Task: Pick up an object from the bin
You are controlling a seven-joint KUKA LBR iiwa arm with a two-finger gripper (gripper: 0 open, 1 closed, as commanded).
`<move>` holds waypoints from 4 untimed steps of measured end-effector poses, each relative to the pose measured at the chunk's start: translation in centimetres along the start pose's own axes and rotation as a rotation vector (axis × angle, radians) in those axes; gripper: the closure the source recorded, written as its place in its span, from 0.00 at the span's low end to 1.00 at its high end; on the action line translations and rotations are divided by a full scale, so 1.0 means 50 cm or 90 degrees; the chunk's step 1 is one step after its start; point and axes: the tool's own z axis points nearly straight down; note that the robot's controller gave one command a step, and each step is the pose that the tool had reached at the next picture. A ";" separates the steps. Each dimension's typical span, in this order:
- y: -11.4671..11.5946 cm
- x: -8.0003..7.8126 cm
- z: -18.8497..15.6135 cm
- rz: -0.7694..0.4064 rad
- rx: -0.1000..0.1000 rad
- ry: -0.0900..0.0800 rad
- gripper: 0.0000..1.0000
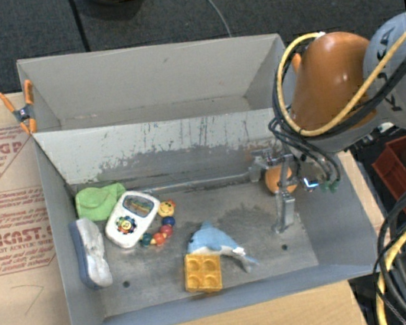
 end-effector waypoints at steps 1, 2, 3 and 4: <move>0.000 -0.003 -0.009 0.000 0.000 -0.005 0.00; 0.035 -0.003 0.062 -0.035 0.001 -0.008 0.00; 0.078 0.041 0.155 -0.092 0.001 -0.006 0.00; 0.121 0.052 0.193 -0.090 0.000 -0.005 0.00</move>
Offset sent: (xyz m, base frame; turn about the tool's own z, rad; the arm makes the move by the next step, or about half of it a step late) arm -0.0032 0.0460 -0.0872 -0.1386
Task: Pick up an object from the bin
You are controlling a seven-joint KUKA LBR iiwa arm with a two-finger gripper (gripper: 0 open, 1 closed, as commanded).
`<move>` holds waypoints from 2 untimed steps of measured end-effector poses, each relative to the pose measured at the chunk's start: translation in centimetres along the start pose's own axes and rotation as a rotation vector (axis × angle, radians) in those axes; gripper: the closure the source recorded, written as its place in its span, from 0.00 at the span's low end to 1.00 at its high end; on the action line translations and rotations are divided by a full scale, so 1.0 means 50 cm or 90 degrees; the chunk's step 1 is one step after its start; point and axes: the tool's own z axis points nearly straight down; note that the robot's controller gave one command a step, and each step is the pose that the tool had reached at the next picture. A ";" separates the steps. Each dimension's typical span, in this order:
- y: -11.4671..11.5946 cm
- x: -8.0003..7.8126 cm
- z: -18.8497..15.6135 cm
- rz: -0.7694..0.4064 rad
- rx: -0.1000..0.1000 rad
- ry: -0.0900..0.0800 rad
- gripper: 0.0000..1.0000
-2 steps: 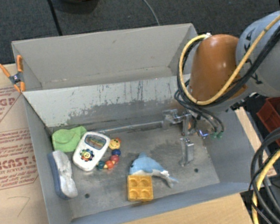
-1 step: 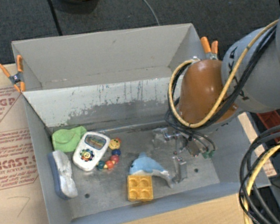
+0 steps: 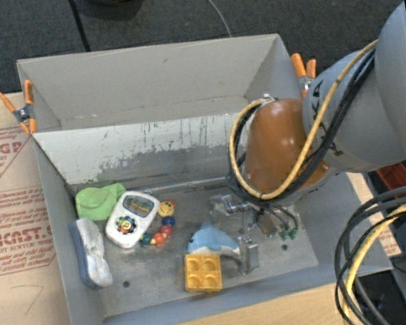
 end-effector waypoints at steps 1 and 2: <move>0.021 0.029 0.036 -0.048 0.000 -0.003 0.00; 0.058 0.023 0.044 -0.006 0.000 -0.002 0.00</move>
Offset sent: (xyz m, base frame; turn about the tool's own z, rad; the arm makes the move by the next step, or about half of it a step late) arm -0.0124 0.0389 -0.0225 0.0182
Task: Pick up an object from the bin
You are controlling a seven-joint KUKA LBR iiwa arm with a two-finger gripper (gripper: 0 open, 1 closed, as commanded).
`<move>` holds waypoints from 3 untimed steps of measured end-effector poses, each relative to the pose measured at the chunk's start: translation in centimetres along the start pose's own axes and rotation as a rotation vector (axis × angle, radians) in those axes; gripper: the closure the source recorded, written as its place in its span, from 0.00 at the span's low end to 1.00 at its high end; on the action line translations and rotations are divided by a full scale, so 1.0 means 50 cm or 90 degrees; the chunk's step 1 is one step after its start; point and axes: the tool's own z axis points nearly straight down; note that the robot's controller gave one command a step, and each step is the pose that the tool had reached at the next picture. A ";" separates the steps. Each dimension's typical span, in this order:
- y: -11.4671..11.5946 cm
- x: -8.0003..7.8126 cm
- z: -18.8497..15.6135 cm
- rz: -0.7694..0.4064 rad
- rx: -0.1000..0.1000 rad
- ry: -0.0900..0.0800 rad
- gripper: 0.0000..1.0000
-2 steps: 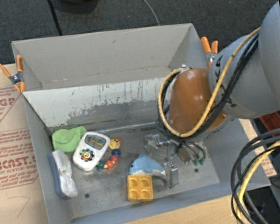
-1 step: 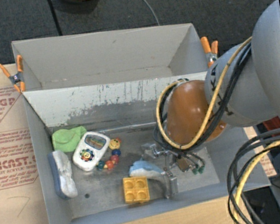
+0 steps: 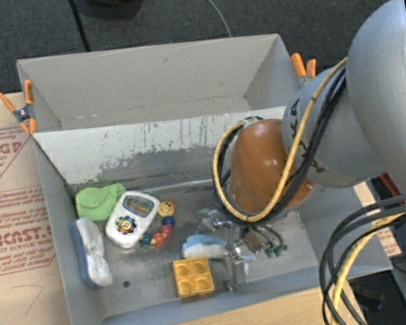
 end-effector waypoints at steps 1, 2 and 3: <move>0.096 -0.025 0.001 -0.134 0.000 -0.004 1.00; 0.095 -0.025 0.001 -0.134 0.000 -0.004 1.00; 0.096 -0.045 -0.237 -0.116 0.000 -0.005 1.00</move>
Offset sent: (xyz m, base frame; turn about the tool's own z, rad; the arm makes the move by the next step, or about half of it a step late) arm 0.0000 0.0000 0.0000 0.0000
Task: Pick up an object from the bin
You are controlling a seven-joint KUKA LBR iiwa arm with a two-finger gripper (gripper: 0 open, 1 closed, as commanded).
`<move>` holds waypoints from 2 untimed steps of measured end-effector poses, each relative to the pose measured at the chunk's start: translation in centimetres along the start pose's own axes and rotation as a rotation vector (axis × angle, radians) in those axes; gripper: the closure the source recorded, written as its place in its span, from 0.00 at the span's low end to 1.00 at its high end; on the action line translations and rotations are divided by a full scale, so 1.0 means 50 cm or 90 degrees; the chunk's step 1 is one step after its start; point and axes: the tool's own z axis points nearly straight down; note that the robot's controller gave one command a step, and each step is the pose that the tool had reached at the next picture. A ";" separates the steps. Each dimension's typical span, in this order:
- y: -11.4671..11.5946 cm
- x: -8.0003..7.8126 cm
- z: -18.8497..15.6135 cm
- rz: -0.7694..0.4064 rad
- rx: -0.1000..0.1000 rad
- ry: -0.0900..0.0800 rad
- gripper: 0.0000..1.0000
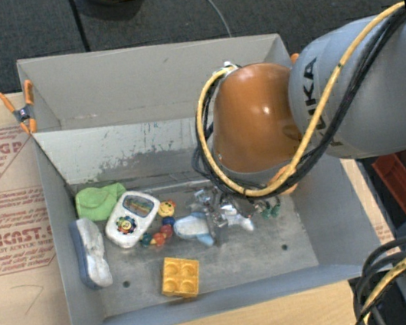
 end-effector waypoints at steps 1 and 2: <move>0.000 0.000 0.000 0.000 0.000 0.000 1.00; -0.019 0.003 -0.084 -0.007 -0.001 0.004 1.00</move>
Offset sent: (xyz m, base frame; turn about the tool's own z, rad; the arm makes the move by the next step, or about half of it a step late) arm 0.0052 -0.0217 0.0949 -0.0219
